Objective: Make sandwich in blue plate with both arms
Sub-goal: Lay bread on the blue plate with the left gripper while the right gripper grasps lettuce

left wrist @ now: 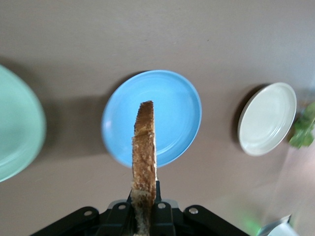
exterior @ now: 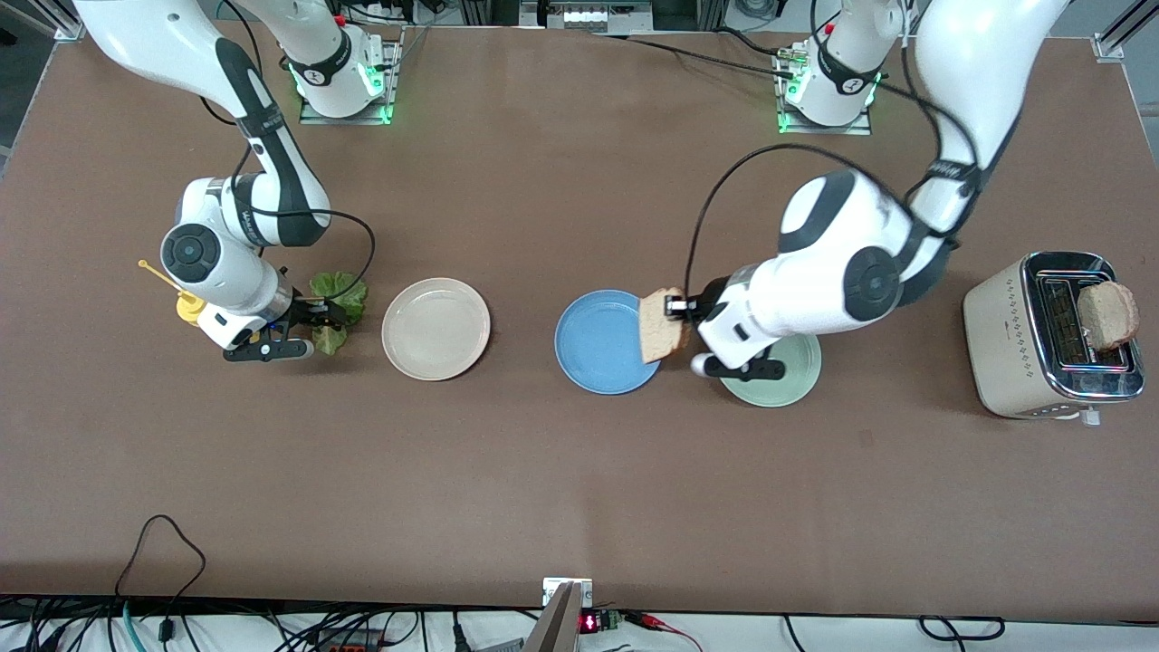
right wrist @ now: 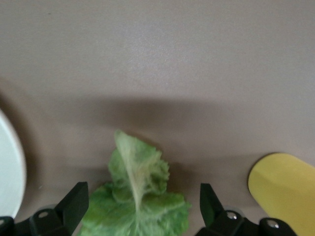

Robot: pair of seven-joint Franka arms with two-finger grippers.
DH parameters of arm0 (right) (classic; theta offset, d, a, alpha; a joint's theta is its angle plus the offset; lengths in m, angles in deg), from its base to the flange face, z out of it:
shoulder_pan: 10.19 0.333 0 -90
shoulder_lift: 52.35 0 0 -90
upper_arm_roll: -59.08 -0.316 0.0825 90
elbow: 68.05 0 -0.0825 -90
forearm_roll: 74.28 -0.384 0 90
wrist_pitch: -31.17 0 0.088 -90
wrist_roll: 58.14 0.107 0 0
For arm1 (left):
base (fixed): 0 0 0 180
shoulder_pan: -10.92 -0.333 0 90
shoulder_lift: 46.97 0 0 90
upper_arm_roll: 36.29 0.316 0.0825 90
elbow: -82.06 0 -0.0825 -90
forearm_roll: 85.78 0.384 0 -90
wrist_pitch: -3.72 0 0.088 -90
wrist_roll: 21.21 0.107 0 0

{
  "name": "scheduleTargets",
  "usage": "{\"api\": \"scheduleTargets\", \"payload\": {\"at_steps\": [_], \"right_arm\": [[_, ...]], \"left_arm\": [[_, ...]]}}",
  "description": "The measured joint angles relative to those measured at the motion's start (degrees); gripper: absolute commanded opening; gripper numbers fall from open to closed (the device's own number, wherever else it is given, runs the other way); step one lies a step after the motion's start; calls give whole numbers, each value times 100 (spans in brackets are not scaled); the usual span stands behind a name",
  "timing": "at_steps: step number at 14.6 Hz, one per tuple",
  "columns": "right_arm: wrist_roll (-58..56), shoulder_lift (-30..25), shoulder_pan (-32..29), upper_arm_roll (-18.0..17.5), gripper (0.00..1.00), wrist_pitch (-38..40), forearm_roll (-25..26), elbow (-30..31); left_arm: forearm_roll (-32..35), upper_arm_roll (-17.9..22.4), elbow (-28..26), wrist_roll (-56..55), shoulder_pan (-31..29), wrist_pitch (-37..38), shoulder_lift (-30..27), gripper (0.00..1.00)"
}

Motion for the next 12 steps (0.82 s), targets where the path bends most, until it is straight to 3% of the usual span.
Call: {"api": "scheduleTargets", "payload": {"at_steps": [7,11,12], "right_arm": [[245,468,-3,4,100,-587,-3,-11],[318,482,11,1,94,-590,-3,-16],[325,482,18,1,88,-590,-3,-17]], "left_arm": [[-1,-2,-230,-398,356,-1543,619,1],[-1,-2,-454,-557,509,-2046,630,1],[-1,-2,-506,-559,529,-2123,636,1]]}}
